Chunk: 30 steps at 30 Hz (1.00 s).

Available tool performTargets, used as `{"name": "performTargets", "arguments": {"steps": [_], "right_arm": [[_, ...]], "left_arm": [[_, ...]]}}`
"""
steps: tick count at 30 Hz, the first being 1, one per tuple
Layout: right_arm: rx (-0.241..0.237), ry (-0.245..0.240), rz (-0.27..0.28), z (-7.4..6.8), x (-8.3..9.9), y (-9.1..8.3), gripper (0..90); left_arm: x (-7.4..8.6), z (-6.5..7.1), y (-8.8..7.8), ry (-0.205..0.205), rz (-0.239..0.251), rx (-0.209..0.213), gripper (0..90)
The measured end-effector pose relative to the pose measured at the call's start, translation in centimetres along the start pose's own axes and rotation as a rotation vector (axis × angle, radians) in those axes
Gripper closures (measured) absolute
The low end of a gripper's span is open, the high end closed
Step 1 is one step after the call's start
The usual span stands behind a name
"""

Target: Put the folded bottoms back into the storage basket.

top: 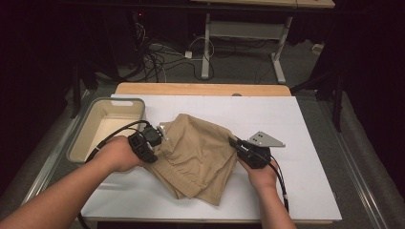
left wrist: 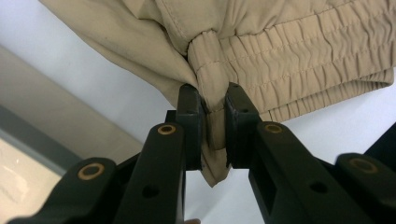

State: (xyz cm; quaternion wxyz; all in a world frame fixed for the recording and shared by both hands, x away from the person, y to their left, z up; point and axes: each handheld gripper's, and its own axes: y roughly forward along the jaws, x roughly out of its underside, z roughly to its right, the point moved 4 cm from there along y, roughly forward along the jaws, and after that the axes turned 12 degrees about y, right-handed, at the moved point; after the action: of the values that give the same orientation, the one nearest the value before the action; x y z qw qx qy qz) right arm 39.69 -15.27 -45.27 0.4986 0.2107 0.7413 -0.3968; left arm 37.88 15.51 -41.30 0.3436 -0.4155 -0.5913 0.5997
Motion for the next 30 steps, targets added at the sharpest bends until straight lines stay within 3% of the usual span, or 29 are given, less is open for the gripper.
{"name": "performTargets", "arguments": {"steps": [3, 7, 14, 19, 25, 30], "right_arm": [[-0.019, 0.018, 0.007, -0.5, -0.2, 0.6, 84.8], [-0.017, 0.008, 0.0, -0.7, -0.2, 1.0, 84.8], [-0.014, 0.021, 0.01, -0.9, -0.4, 0.9, 84.7], [0.01, -0.023, 0.007, -1.7, -0.8, 0.9, 84.8], [0.03, -0.004, 0.006, -1.8, -1.8, 0.8, 84.8], [0.047, -0.022, -0.002, -2.2, -2.0, 0.5, 84.8]], "left_arm": [[0.3, -0.3, 0.1, -0.008, -0.006, 0.0, 77.0], [0.3, -0.6, 0.3, -0.011, -0.014, 0.01, 76.9], [-0.3, -1.1, 0.1, 0.01, -0.022, 0.023, 76.6], [-0.5, -1.7, 0.2, 0.02, -0.049, 0.04, 76.7], [-1.0, -2.0, 0.2, 0.025, -0.055, 0.046, 76.8], [-1.2, -2.1, 0.5, 0.035, -0.066, 0.05, 76.8]]}}
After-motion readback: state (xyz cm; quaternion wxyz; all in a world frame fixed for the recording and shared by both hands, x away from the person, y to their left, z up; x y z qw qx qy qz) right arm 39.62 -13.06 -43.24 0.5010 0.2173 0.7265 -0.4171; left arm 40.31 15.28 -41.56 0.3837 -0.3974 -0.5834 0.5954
